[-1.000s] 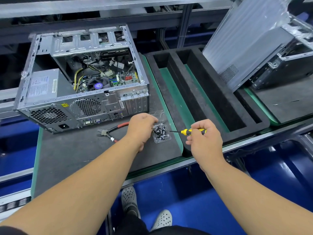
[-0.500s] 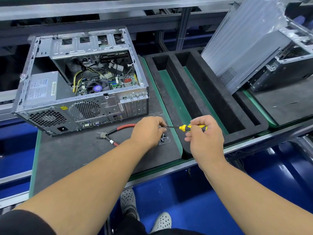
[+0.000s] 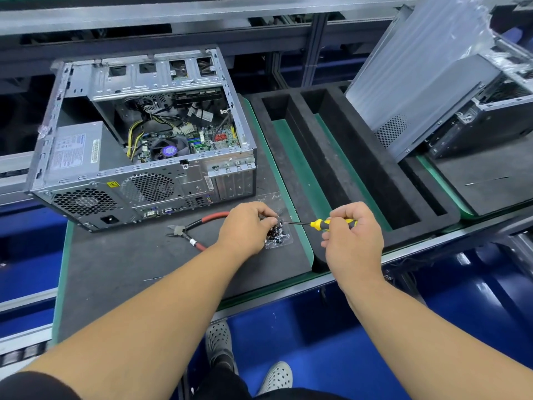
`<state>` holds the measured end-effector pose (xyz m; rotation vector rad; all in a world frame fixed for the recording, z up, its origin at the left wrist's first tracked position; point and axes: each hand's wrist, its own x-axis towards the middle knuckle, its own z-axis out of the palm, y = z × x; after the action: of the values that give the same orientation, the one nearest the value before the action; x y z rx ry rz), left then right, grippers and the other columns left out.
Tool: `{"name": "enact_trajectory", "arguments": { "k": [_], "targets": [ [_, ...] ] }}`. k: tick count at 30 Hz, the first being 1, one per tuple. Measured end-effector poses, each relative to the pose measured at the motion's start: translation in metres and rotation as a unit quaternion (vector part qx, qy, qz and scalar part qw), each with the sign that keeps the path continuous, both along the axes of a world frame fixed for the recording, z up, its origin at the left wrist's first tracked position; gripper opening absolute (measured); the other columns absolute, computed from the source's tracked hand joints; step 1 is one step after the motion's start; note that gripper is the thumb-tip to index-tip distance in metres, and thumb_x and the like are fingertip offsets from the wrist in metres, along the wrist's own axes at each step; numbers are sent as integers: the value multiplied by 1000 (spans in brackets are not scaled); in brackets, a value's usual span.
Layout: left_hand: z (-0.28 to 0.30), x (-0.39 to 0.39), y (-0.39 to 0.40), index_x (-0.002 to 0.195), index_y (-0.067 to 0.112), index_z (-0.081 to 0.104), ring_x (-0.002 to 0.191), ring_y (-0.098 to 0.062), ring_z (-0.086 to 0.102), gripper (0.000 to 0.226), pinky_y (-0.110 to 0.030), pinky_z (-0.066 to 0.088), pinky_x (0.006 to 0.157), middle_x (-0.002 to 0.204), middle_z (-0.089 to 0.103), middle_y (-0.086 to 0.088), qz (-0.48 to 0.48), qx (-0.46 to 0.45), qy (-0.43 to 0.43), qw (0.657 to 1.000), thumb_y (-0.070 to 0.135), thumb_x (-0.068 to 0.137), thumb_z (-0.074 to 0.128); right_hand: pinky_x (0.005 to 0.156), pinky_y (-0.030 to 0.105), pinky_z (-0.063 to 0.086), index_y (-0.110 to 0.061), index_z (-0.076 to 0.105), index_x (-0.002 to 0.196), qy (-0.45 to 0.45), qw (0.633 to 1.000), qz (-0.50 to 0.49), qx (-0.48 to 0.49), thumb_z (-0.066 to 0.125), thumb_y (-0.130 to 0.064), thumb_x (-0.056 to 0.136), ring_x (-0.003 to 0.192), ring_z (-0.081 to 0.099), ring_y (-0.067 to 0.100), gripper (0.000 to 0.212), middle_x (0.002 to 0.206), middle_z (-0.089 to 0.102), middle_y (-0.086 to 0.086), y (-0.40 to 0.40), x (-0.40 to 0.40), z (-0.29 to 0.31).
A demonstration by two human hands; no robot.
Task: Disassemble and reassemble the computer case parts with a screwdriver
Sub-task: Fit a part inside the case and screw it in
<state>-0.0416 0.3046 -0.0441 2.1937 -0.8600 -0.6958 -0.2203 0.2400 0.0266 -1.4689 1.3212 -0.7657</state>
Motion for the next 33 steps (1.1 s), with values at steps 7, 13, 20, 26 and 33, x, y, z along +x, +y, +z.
{"name": "enact_trajectory", "arguments": {
  "k": [7,13,20,26,33],
  "targets": [
    [0,-2,14,77,20,53,60,-14,48,22,-31,35,54,67,57,9,106,-86,83,987,32,95,50,58,52,58,-34,61,80,25,1000,10,-1,45,-21,74,65,64,30,21,75,72,-2,5,4,-3],
    [7,-15,18,57,23,59,45,-16,31,18,-22,22,46,55,47,-2,213,-142,302,918,17,62,42,56,41,54,-34,59,80,51,998,28,-26,45,-20,76,69,65,28,20,72,68,4,8,5,-7],
    [7,-16,20,77,27,69,34,-1,41,23,-15,31,36,43,53,16,111,-81,143,980,23,80,47,57,30,42,-33,55,77,68,995,49,-56,47,-14,83,60,54,15,21,63,59,-7,8,8,-11],
    [2,-10,21,93,35,68,50,0,47,9,-21,32,50,49,49,15,-28,8,-24,999,27,89,66,62,33,45,-33,56,79,64,993,56,-78,46,-19,80,67,58,18,17,72,64,-4,7,8,-6],
    [8,-12,7,104,35,72,95,-19,65,13,-28,43,70,98,72,6,-90,43,-115,988,36,91,70,58,30,44,-35,55,82,57,992,57,-94,48,-19,81,64,58,10,17,74,66,-6,6,9,-1]
  ]
}}
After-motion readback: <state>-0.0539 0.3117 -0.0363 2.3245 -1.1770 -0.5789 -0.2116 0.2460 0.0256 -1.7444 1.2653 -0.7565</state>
